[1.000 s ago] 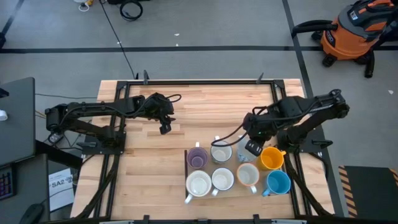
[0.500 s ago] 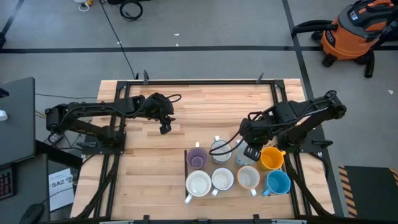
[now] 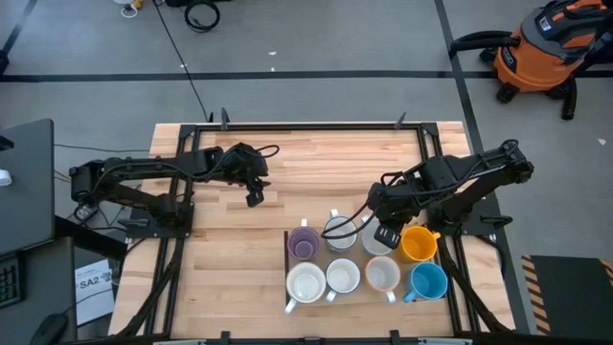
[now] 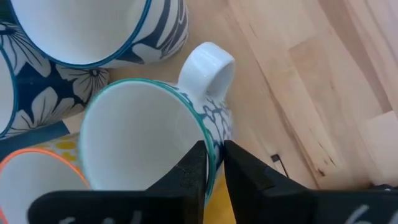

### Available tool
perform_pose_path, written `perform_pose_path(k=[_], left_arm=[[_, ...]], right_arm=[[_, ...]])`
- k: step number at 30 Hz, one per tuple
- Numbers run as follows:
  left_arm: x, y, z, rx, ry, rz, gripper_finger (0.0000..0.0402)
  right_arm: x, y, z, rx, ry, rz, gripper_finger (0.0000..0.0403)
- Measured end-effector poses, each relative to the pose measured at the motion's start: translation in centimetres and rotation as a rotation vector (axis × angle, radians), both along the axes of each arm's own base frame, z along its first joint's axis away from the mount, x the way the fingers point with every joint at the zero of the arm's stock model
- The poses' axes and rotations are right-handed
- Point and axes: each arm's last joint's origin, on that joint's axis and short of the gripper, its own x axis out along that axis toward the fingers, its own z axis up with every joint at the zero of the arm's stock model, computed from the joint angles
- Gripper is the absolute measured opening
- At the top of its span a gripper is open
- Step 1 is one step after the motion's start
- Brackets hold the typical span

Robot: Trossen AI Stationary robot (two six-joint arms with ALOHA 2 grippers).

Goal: Place coffee mugs
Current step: Put the white blue patterned mug on the shelf, then return to Home Position

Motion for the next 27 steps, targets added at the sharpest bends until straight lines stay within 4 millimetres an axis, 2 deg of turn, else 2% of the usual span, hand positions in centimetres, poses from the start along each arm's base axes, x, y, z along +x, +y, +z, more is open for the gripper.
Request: perform_pose_path(k=[11,19,27], left_arm=[[0.00,0.00,0.01,0.000,0.000,0.000,0.0149],[0.00,0.00,0.00,0.000,0.001,0.000,0.0149],[0.06,0.02,0.06,0.003,-0.009,0.000,0.0149]], right_arm=[[0.04,0.06,0.05,0.013,-0.005,0.012,0.0111],[0.03,0.05,0.06,-0.008,-0.017,0.091,0.0113],[-0.17,-0.60,0.44,-0.021,-0.035,0.073,0.0113]])
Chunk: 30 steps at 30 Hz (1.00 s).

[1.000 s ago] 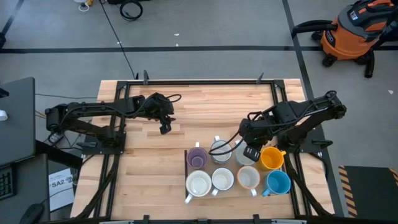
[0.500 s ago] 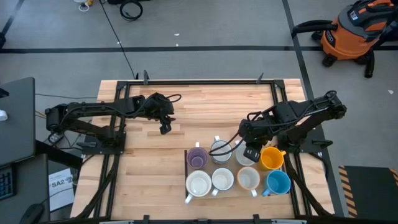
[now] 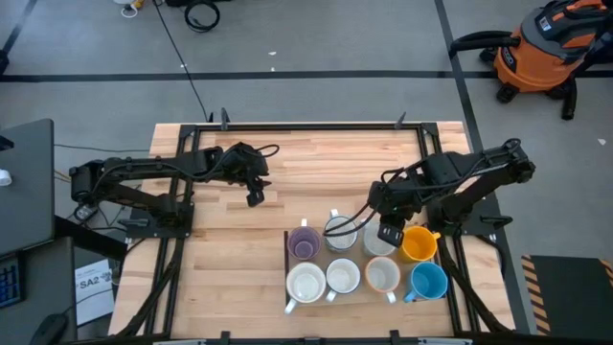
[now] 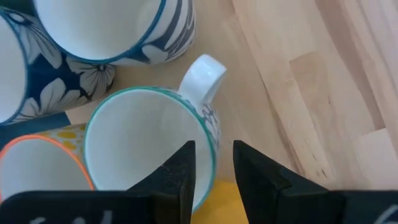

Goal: Place coffee mugs
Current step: Return to Home Position

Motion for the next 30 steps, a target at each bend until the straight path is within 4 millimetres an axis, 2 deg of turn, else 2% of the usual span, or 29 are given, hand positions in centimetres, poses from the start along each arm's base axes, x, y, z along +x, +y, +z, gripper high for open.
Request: perform_pose_path(k=[4,8,15,19,22,25,30], left_arm=[[0.1,0.0,0.5,0.007,-0.045,-0.008,0.0149],[-0.1,-0.2,2.5,0.003,-0.092,-0.027,0.0149],[-1.6,-1.1,10.1,0.046,-0.214,-0.067,0.0149],[-4.5,-2.3,14.9,0.105,-0.314,-0.112,0.0149],[-7.5,-3.2,17.0,0.127,-0.384,-0.130,0.0149],[-11.3,-4.1,17.7,0.142,-0.439,-0.139,0.0149],[-16.8,-5.3,16.0,0.160,-0.517,-0.142,0.0149]], right_arm=[[-0.5,-0.9,1.3,-0.001,-0.058,0.009,0.0113],[-1.3,-1.9,2.8,-0.031,-0.137,0.038,0.0113],[-3.0,-3.7,4.4,-0.186,-0.256,0.226,0.0113],[-3.9,-4.5,5.1,-0.268,-0.314,0.240,0.0113],[-4.8,-5.2,5.8,-0.365,-0.361,0.208,0.0113],[-6.0,-5.8,6.6,-0.422,-0.409,0.177,0.0113],[-8.4,-6.5,7.5,-0.457,-0.474,0.105,0.0113]])
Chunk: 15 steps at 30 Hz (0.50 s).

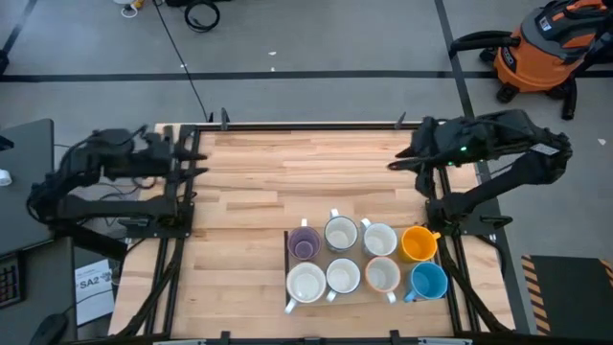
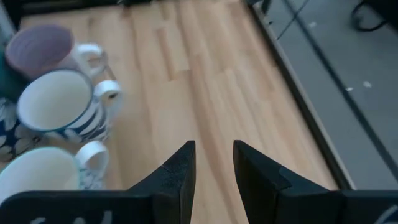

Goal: Place coffee mugs
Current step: Return to Home Position

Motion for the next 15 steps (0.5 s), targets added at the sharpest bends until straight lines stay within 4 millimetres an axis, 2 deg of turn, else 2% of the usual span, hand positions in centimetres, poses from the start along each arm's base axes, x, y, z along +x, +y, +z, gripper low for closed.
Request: perform_pose_path(k=[6,15], left_arm=[[-4.3,-0.9,-3.9,0.011,-0.089,0.001,0.0149],[-6.9,-1.4,-9.5,-0.003,-0.184,0.006,0.0149]], right_arm=[[-2.4,-0.6,-0.1,-0.076,-0.086,-0.098,0.0113],[-5.9,-1.2,-1.6,-0.031,-0.190,-0.192,0.0113]])
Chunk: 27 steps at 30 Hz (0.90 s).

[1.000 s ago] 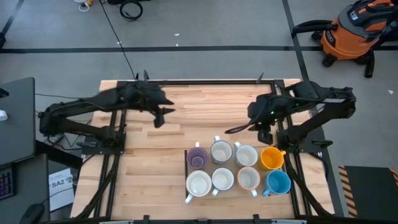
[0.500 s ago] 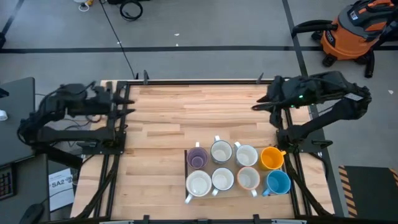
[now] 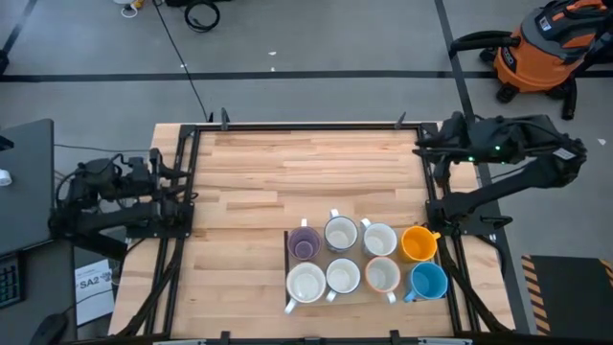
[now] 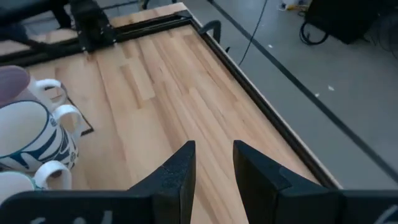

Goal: Place coffee mugs
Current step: Return to Home Position

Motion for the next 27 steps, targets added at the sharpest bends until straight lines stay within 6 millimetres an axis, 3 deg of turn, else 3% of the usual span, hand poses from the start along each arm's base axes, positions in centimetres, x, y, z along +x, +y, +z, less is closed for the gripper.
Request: perform_pose_path(k=[12,27], left_arm=[[-0.1,-0.1,-0.5,0.020,0.014,-0.032,0.0149],[0.0,-0.1,-0.4,0.021,0.008,-0.031,0.0149]], right_arm=[[-4.8,-0.6,-4.2,0.053,-0.206,-0.046,0.0113],[-5.5,-0.4,-8.2,0.064,-0.377,0.094,0.0113]])
